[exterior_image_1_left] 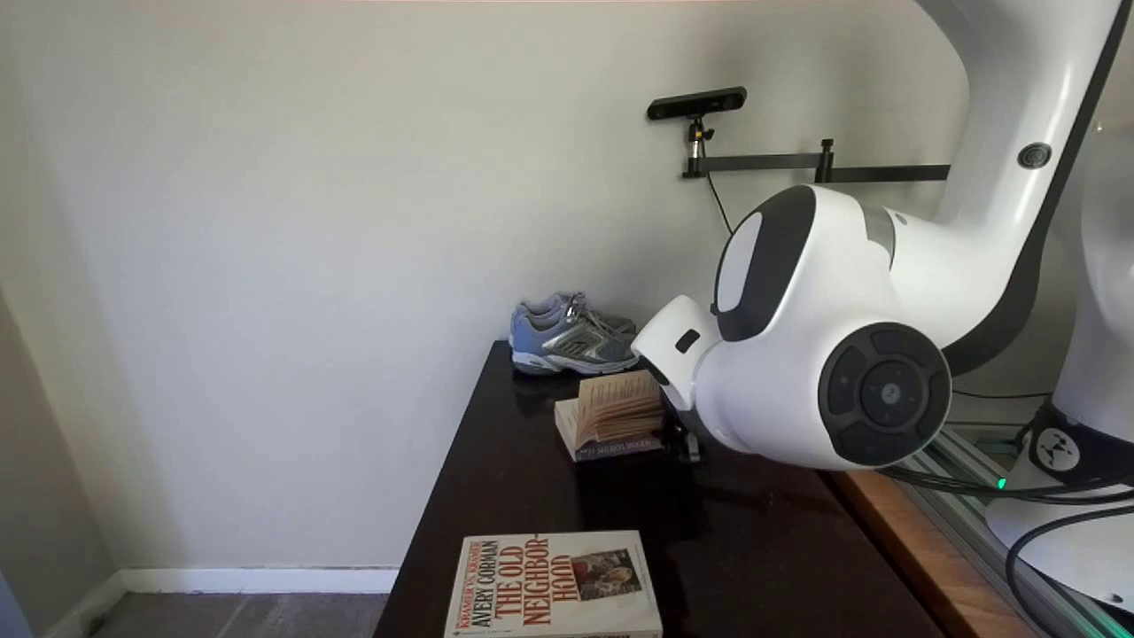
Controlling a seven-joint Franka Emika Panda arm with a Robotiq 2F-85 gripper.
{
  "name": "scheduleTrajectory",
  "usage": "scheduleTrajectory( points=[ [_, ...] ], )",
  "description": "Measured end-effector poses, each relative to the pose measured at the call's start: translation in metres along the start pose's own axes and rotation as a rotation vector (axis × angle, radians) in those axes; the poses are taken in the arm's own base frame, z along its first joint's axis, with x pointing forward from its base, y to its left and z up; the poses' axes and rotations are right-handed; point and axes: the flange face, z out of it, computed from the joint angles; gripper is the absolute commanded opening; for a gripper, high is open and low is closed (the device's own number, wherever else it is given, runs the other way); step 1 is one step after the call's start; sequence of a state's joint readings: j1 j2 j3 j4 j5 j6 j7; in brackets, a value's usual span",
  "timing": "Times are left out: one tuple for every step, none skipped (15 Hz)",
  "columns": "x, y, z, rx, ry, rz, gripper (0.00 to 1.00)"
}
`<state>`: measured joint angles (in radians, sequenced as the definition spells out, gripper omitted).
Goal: Close the open book.
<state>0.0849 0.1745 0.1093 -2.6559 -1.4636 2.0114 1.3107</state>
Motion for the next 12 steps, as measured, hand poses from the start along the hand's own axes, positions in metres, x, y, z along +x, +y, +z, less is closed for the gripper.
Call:
scheduleTrajectory(
  points=[
    [-0.001, 0.004, 0.002, -0.002, -0.009, 0.011, 1.0],
    [-0.003, 0.008, 0.005, -0.004, -0.018, 0.021, 1.0],
    [-0.004, 0.011, 0.008, -0.004, -0.029, 0.032, 1.0],
    [-0.004, 0.015, 0.011, -0.005, -0.042, 0.045, 1.0],
    [-0.005, 0.018, 0.014, -0.004, -0.06, 0.058, 1.0],
    [-0.007, 0.02, 0.017, -0.002, -0.081, 0.072, 1.0],
    [-0.008, 0.023, 0.02, -0.001, -0.098, 0.084, 1.0],
    [-0.008, 0.026, 0.022, 0.0, -0.115, 0.097, 1.0],
    [-0.009, 0.029, 0.024, 0.001, -0.131, 0.111, 1.0],
    [-0.009, 0.031, 0.026, 0.002, -0.143, 0.123, 1.0],
    [-0.009, 0.034, 0.027, 0.002, -0.152, 0.134, 1.0],
    [-0.009, 0.037, 0.028, 0.003, -0.161, 0.145, 1.0]
  ],
)
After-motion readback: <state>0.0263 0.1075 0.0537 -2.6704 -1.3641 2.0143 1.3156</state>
